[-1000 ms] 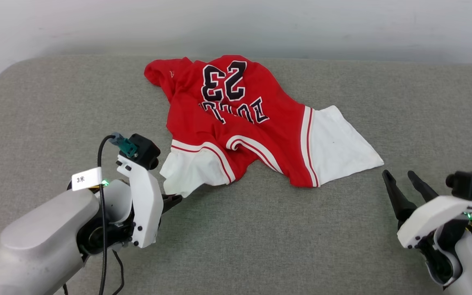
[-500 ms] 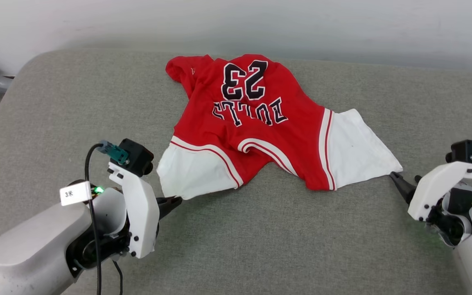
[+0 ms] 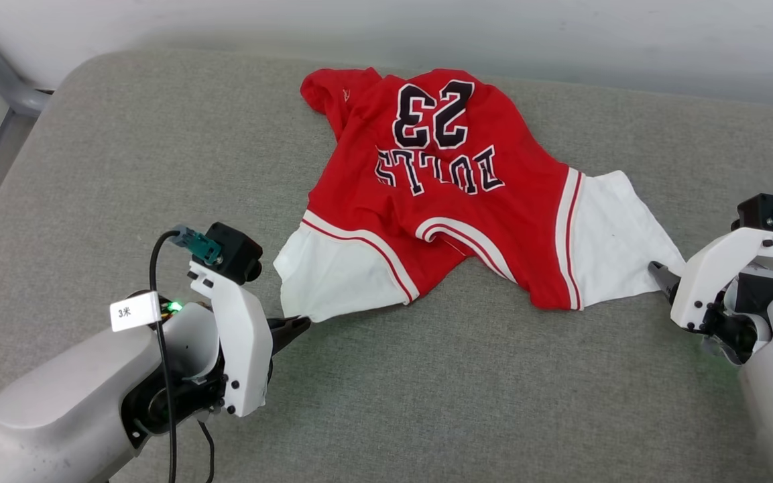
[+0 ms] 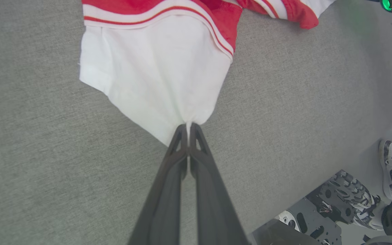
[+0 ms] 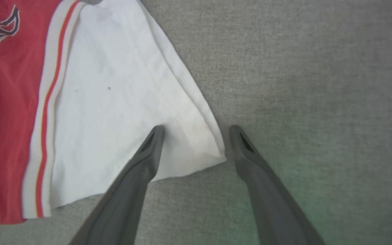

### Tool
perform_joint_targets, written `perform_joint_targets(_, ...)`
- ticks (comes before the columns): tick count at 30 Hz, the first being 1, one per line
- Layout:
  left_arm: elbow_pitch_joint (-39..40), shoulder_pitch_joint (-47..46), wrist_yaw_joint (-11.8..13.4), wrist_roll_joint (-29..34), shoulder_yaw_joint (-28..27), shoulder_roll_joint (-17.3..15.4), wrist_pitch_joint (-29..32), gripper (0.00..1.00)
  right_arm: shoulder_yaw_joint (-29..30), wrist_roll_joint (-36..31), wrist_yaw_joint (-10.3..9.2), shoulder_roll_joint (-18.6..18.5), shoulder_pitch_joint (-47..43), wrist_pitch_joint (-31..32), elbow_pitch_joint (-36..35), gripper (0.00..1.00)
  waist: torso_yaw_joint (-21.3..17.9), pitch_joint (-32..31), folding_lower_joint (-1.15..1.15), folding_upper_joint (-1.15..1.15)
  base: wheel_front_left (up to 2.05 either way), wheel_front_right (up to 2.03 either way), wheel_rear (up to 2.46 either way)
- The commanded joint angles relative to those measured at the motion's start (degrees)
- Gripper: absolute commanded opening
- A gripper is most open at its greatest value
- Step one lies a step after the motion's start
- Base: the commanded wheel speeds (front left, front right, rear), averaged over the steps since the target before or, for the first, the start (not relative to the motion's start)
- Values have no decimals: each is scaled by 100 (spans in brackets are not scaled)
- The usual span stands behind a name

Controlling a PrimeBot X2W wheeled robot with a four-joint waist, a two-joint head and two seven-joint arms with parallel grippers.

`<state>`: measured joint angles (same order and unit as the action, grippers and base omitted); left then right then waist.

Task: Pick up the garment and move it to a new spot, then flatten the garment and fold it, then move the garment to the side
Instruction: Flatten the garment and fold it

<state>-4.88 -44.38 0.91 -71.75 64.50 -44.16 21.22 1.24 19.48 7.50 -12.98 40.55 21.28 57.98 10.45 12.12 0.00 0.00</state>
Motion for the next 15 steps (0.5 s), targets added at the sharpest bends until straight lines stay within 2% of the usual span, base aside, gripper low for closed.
perform_joint_targets(1, -45, -63, -37, -1, -14, 55, -28, 0, -31, -103, -3, 116, -56, 111, 213, 75, 58, 40, 0, 0, 0, 0, 0)
perform_joint_targets(3, -122, -64, -58, -14, -17, 87, -35, 0, -73, -201, -1, 206, -73, 213, 361, 15, 88, 49, 0, 0, 0, 0, 0)
perform_joint_targets(4, -152, -62, -75, -38, -20, 93, -26, 0, -72, -238, 2, 231, -80, 224, 403, 0, 100, 52, 0, 0, 0, 0, 0)
perform_joint_targets(10, -298, 40, -158, -228, -107, 91, -63, 0, -116, -282, 4, 158, -148, 191, 476, 0, 103, 15, 0, 0, 0, 0, 0)
perform_joint_targets(15, -419, 65, -227, -464, -397, 45, -389, 0, 118, 85, -4, 191, 10, -74, 265, 0, 20, -75, 0, 0, 0, 0, 0)
